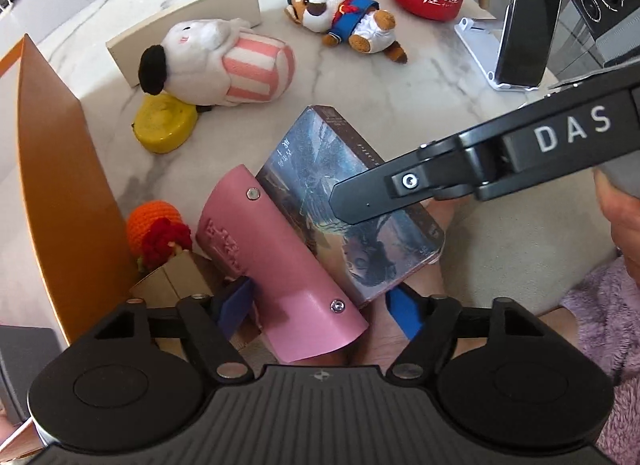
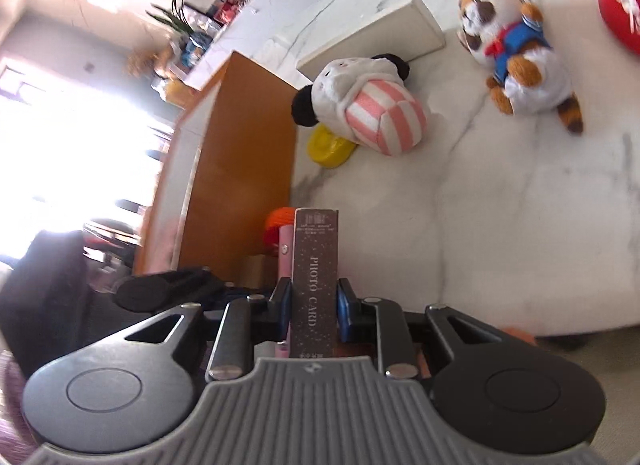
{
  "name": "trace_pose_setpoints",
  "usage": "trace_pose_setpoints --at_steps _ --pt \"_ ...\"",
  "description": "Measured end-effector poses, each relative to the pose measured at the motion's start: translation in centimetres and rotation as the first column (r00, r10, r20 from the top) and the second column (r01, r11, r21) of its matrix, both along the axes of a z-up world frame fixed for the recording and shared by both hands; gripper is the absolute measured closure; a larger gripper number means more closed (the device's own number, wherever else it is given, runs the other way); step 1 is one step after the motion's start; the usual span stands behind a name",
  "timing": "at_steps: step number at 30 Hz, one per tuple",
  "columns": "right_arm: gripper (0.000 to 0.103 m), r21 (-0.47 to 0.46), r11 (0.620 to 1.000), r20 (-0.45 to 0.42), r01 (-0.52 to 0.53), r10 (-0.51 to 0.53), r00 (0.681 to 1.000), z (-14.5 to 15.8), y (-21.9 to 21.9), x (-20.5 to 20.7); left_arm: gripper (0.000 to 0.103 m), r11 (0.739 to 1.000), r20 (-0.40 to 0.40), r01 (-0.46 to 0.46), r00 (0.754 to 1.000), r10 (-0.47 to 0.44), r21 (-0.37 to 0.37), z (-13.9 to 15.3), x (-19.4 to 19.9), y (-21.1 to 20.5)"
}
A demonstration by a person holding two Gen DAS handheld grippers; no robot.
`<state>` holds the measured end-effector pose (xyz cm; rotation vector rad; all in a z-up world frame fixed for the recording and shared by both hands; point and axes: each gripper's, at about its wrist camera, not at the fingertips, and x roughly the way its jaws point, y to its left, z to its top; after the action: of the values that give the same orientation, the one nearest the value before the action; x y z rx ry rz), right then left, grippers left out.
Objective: Organize objects
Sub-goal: 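Lift the pink wallet and photo card box and carry them toward the orange box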
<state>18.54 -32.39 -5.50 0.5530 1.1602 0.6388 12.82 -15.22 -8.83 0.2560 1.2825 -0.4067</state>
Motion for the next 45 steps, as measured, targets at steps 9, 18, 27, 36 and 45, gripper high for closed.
trace_pose_setpoints --at_steps 9,18,27,36,45 --pt "0.079 -0.174 0.984 0.072 0.025 -0.013 0.997 0.5 -0.1 0.0 0.064 0.983 0.029 -0.102 0.994 0.108 -0.152 1.4 0.5 2.7" --pt "0.079 -0.245 0.969 0.066 0.018 -0.002 0.998 -0.2 0.9 0.0 0.074 0.961 -0.028 -0.195 0.981 0.193 -0.196 1.6 1.0 3.6" --pt "0.075 -0.351 0.936 0.135 0.011 0.039 0.990 0.2 2.2 -0.4 0.067 0.970 0.020 -0.177 0.983 0.183 -0.165 1.2 2.1 3.6" --pt "0.075 -0.348 0.938 0.132 0.000 0.049 0.990 0.0 2.5 0.1 0.080 0.973 0.044 -0.175 0.982 0.184 -0.150 0.8 2.8 3.3" --pt "0.079 -0.331 0.938 0.163 0.103 -0.051 0.985 2.6 2.3 -2.0 0.082 0.939 0.101 -0.180 0.971 0.217 -0.292 4.2 0.9 5.2"
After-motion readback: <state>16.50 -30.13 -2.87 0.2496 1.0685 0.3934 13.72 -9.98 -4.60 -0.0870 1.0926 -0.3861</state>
